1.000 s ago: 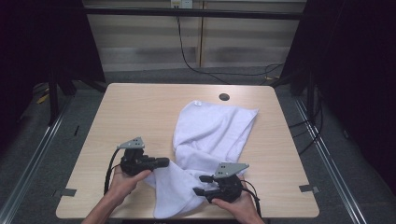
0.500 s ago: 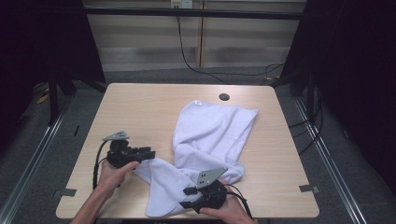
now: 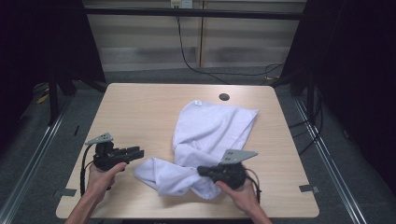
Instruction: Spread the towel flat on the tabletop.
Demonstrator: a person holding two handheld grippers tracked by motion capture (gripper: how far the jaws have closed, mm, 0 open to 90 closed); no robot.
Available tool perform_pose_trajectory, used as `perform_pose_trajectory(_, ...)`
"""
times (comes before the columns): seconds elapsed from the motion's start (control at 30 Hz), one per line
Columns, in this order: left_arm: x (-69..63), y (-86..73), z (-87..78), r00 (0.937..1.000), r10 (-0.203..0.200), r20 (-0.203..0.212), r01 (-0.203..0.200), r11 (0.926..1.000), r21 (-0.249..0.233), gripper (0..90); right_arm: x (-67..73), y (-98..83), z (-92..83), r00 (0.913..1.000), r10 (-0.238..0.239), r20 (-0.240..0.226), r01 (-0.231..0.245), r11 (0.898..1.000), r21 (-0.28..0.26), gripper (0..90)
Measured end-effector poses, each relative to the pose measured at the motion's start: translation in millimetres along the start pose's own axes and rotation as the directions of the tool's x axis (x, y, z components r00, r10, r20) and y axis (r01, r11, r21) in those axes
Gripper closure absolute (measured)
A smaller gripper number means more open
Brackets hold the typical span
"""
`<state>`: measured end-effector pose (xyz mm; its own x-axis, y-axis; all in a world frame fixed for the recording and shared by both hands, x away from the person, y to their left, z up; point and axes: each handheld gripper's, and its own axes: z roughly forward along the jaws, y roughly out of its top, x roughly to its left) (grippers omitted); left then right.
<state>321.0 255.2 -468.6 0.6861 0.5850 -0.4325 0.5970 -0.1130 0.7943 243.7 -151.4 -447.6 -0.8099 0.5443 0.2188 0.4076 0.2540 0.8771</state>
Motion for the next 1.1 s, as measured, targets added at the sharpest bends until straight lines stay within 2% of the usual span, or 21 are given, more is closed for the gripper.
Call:
perform_pose_trajectory(0.07,-2.1,-0.9,2.7,1.0000,0.008,0.000,-0.008,0.9999,0.012,59.7,-17.3,0.1,-14.9,0.9951,0.043,0.089,-0.040,0.999,-0.030,87.8)
perform_pose_trajectory(0.1,-2.7,-1.6,4.5,0.9999,0.016,-0.006,-0.015,0.9995,0.027,59.1,-26.9,-2.8,-21.5,0.9891,0.067,0.131,-0.062,0.997,-0.038,87.7)
perform_pose_trajectory(0.13,-3.3,-2.6,6.2,0.9999,0.012,0.000,-0.012,0.9993,0.034,59.0,-35.4,-7.1,-27.8,0.9802,0.082,0.180,-0.077,0.996,-0.036,87.7)
perform_pose_trajectory(0.2,-5.2,-3.9,7.4,0.9998,0.020,0.003,-0.020,0.9989,0.043,58.7,-50.5,-20.3,-39.4,0.9644,0.126,0.233,-0.122,0.992,-0.034,87.6)
perform_pose_trajectory(0.23,-6.3,-4.1,7.5,0.9997,0.023,0.004,-0.023,0.9987,0.045,58.0,-55.2,-28.0,-44.5,0.9541,0.147,0.261,-0.144,0.989,-0.032,87.6)
perform_pose_trajectory(0.27,-7.6,-4.2,7.3,0.9995,0.031,0.009,-0.031,0.9983,0.050,57.7,-58.0,-35.4,-48.6,0.9480,0.156,0.277,-0.157,0.987,-0.019,87.6)
perform_pose_trajectory(0.33,-10.1,-5.1,8.9,0.9990,0.042,0.015,-0.043,0.9971,0.063,56.6,-60.6,-49.2,-55.2,0.9257,0.158,0.344,-0.174,0.984,0.019,87.5)
perform_pose_trajectory(0.37,-11.5,-6.1,10.7,0.9987,0.048,0.020,-0.049,0.9960,0.074,56.1,-61.8,-55.2,-57.9,0.9285,0.163,0.333,-0.185,0.982,0.034,87.4)
perform_pose_trajectory(0.47,-15.8,-11.3,17.4,0.9974,0.054,0.047,-0.059,0.9927,0.105,54.2,-58.1,-64.4,-65.4,0.9292,0.163,0.332,-0.199,0.977,0.077,85.9)
perform_pose_trajectory(0.53,-21.2,-13.6,23.1,0.9942,0.100,0.040,-0.104,0.9848,0.139,54.0,-55.6,-63.9,-70.8,0.9341,0.169,0.314,-0.197,0.978,0.060,78.5)
perform_pose_trajectory(0.6,-22.1,-15.4,27.6,0.9925,0.106,0.061,-0.115,0.9808,0.158,54.0,-58.2,-57.5,-71.9,0.9383,0.177,0.297,-0.192,0.981,0.021,73.0)
perform_pose_trajectory(0.63,-22.0,-16.3,28.4,0.9923,0.114,0.048,-0.120,0.9791,0.164,53.9,-60.7,-52.6,-69.8,0.9431,0.165,0.288,-0.177,0.984,0.015,71.2)
perform_pose_trajectory(0.7,-19.3,-18.6,28.3,0.9923,0.099,0.073,-0.110,0.9802,0.164,53.5,-65.5,-42.1,-60.2,0.9499,0.155,0.272,-0.163,0.987,0.007,65.9)
perform_pose_trajectory(0.77,-18.3,-20.7,27.9,0.9915,0.094,0.090,-0.108,0.9798,0.168,52.4,-70.3,-31.3,-44.2,0.9621,0.135,0.237,-0.145,0.989,0.025,62.0)
perform_pose_trajectory(0.83,-18.9,-24.2,29.3,0.9890,0.104,0.105,-0.122,0.9759,0.181,49.7,-75.6,-21.6,-25.8,0.9692,0.123,0.214,-0.137,0.989,0.052,55.9)
perform_pose_trajectory(0.93,-23.0,-28.3,34.0,0.9852,0.123,0.120,-0.146,0.9664,0.211,44.7,-85.0,-11.6,-1.4,0.9721,0.115,0.204,-0.136,0.986,0.092,49.9)
perform_pose_trajectory(1.0,-25.3,-29.6,36.0,0.9839,0.129,0.124,-0.154,0.9620,0.225,43.7,-91.3,-12.0,10.4,0.9682,0.147,0.202,-0.170,0.981,0.099,48.0)
perform_pose_trajectory(1.03,-26.4,-30.7,37.7,0.9830,0.126,0.134,-0.154,0.9600,0.234,44.5,-93.9,-14.4,15.5,0.9666,0.158,0.202,-0.185,0.975,0.122,47.7)
perform_pose_trajectory(1.07,-27.8,-32.0,39.4,0.9796,0.136,0.148,-0.169,0.9550,0.244,47.9,-95.2,-17.6,19.5,0.9664,0.160,0.202,-0.190,0.972,0.140,48.6)
perform_pose_trajectory(1.1,-30.0,-33.3,41.0,0.9774,0.153,0.147,-0.187,0.9479,0.258,54.9,-95.6,-20.3,21.8,0.9666,0.168,0.194,-0.198,0.968,0.151,58.3)
